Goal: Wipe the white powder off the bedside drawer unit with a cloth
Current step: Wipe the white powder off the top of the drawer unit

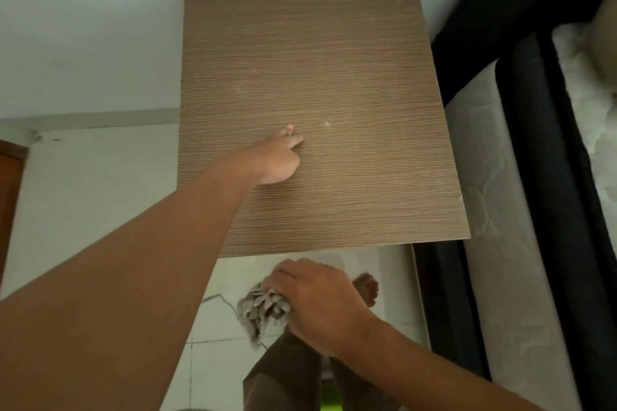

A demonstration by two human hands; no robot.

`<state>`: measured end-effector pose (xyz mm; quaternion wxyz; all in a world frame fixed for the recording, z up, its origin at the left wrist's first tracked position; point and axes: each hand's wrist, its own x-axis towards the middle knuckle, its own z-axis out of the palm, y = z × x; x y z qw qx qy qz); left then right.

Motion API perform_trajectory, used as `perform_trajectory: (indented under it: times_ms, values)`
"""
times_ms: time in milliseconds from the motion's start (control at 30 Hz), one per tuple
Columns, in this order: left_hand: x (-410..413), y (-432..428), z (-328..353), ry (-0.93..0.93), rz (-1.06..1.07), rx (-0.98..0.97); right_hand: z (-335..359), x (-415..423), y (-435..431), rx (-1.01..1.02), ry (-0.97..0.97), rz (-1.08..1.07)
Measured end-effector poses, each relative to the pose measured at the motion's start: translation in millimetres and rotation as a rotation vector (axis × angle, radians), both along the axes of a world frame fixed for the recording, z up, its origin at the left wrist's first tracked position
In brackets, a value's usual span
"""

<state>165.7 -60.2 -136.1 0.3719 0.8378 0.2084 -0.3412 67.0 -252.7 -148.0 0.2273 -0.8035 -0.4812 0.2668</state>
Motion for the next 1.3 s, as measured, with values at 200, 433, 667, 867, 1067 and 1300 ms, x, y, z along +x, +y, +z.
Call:
perform_trajectory:
  times_ms: [200, 433, 667, 867, 1067, 1300]
  values:
    - [-0.3, 2.8, -6.1, -0.03, 0.032, -0.025, 29.9, 68.1, -22.1, 0.188, -0.052, -0.49]
    - [-4.4, 5.3, -8.4, -0.08, 0.092, -0.069, -4.5, 181.4, 0.5, 0.063, -0.163, -0.85]
    - [-27.2, 14.9, -14.4, -0.309, 0.363, -0.051, -35.5, 117.8, 20.2, -0.085, -0.247, -0.507]
    - [-65.1, 34.0, -14.5, -0.462, 0.539, 0.148, -19.8, -5.7, 11.6, -0.041, 0.008, 0.001]
    - [-88.0, 53.1, -20.5, -0.328, 0.691, 0.306, 8.9, 18.4, 13.6, 0.141, -0.027, -0.18]
    - [-101.1, 61.9, -27.7, -0.238, 0.832, 0.282, 2.3, 167.4, 60.1, 0.114, -0.174, -0.855]
